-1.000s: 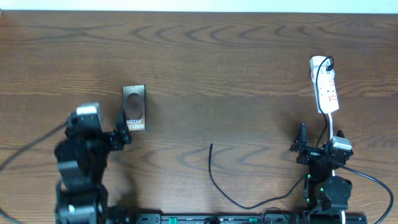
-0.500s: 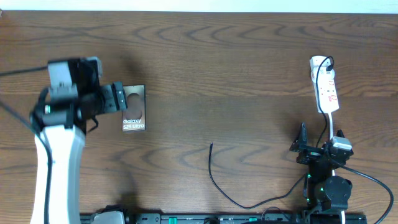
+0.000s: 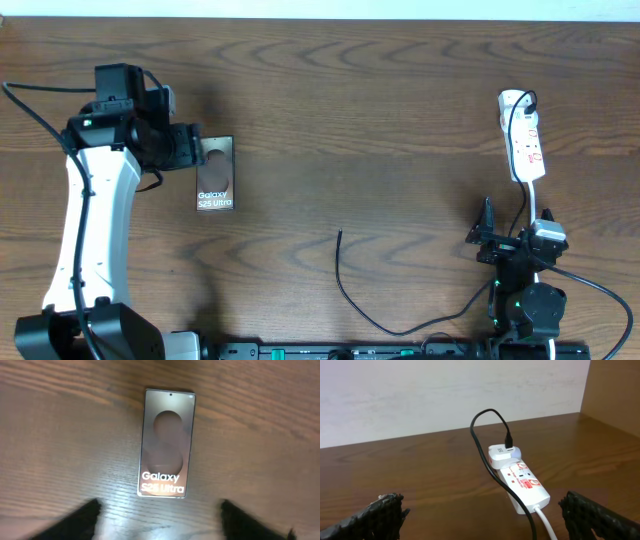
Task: Plug charger to phone and switch on socket
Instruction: 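Move the left gripper forward over the Galaxy phone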
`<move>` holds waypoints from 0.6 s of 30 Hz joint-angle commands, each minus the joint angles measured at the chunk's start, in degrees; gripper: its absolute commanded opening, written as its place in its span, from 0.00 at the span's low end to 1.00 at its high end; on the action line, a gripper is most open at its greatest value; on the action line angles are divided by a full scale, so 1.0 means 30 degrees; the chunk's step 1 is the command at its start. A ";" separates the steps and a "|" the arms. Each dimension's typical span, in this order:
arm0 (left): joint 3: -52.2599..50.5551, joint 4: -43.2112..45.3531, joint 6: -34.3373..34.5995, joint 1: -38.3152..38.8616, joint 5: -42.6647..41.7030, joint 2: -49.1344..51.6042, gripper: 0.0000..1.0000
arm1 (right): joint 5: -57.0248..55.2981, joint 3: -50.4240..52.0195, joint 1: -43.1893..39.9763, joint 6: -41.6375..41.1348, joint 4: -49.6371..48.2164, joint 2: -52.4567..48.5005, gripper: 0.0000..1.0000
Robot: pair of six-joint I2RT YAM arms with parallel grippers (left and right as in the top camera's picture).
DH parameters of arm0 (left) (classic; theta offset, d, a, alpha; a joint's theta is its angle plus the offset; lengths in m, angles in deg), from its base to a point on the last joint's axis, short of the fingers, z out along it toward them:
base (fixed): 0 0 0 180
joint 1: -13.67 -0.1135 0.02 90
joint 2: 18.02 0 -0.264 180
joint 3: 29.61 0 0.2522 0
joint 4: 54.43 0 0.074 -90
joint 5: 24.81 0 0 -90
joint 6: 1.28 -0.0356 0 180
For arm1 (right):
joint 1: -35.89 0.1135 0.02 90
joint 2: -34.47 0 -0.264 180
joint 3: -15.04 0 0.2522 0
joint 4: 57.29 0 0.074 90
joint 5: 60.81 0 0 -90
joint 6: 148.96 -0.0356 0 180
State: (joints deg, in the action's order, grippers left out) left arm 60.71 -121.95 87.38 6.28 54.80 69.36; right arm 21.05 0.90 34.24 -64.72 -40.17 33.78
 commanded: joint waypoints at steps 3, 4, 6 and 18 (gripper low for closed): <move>0.0437 0.0007 -0.0401 -0.0044 -0.0641 -0.0051 0.32 | 0.0051 0.0022 -0.0080 0.0233 0.0087 0.0117 0.99; 0.0437 -0.0007 -0.0408 -0.0044 -0.1064 -0.0051 0.98 | 0.0051 0.0022 -0.0080 0.0233 0.0087 0.0117 0.99; 0.0437 0.0022 -0.0408 -0.0044 -0.1413 -0.0051 0.98 | 0.0051 0.0022 -0.0080 0.0233 0.0087 0.0117 0.99; 0.0634 -0.0867 0.0772 0.1960 0.1639 0.2113 0.98 | 0.0051 0.0022 -0.0080 0.0233 0.0087 0.0117 0.99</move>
State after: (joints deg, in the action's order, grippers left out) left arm 60.84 -123.68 87.70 11.98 56.48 71.61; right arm 21.05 0.90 34.24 -64.72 -40.19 33.78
